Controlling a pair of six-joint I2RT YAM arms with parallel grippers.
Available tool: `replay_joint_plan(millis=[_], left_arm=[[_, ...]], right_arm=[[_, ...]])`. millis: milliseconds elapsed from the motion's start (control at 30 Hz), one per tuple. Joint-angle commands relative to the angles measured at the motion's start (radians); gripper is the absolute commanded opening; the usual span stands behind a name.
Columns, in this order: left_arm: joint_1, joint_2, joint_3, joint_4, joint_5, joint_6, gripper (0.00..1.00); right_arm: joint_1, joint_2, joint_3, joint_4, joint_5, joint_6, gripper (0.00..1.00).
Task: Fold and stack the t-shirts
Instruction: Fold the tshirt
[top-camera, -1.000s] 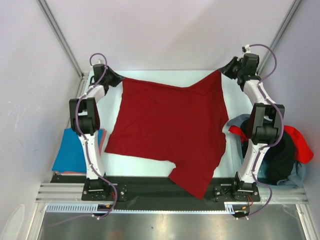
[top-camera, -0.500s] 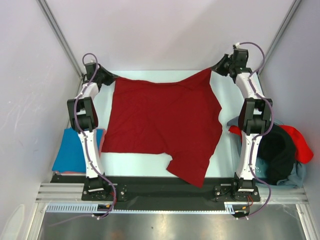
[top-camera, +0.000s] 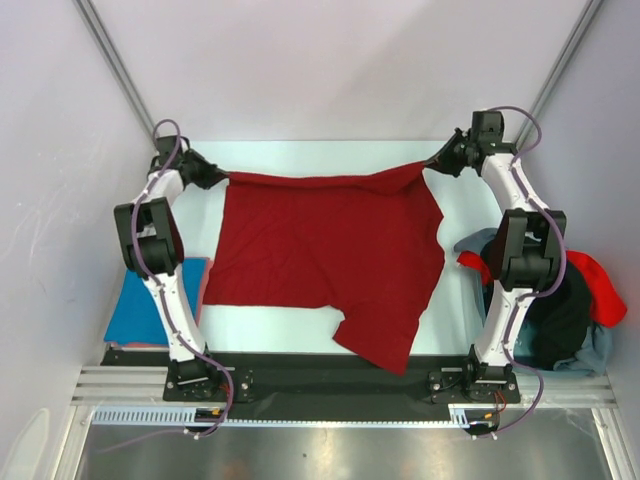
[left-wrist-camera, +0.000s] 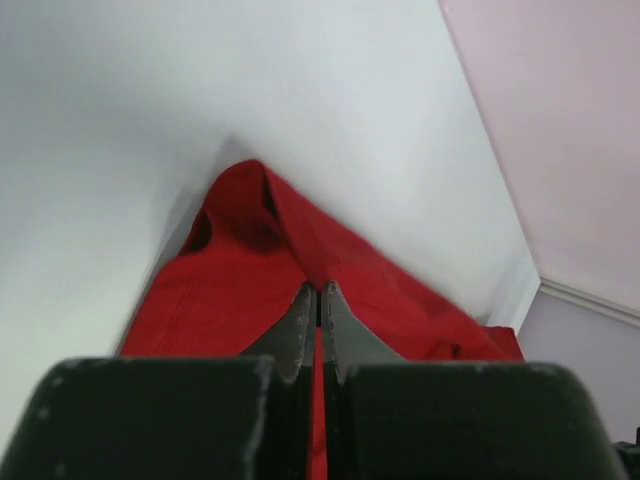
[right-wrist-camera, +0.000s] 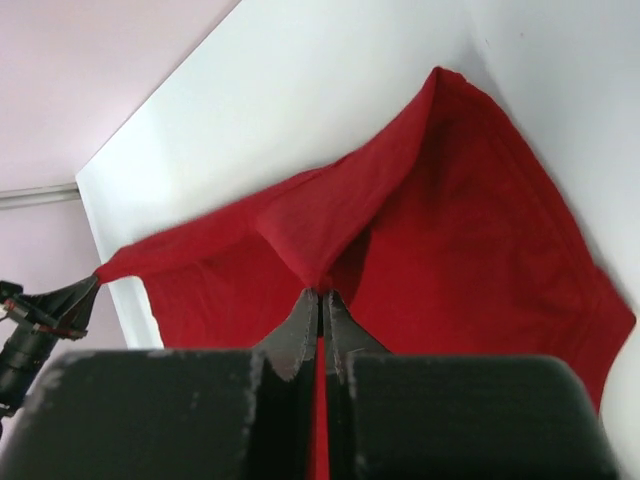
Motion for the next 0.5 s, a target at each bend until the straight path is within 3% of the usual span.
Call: replay_joint_plan(millis=[0,467], left_arm=[[0.031,-0.15,-0.042,-0.021,0.001,0.014,0.0],[0.03,-0.185,-0.141,-0.194,0.104,0.233,0.0]], right_arm=[[-0.013,-0.101,-0.015,-0.065,-0.002,0.001,0.0],[-0.071,-0.299,-0.292,-0.114,-0.043,-0.039,0.0]])
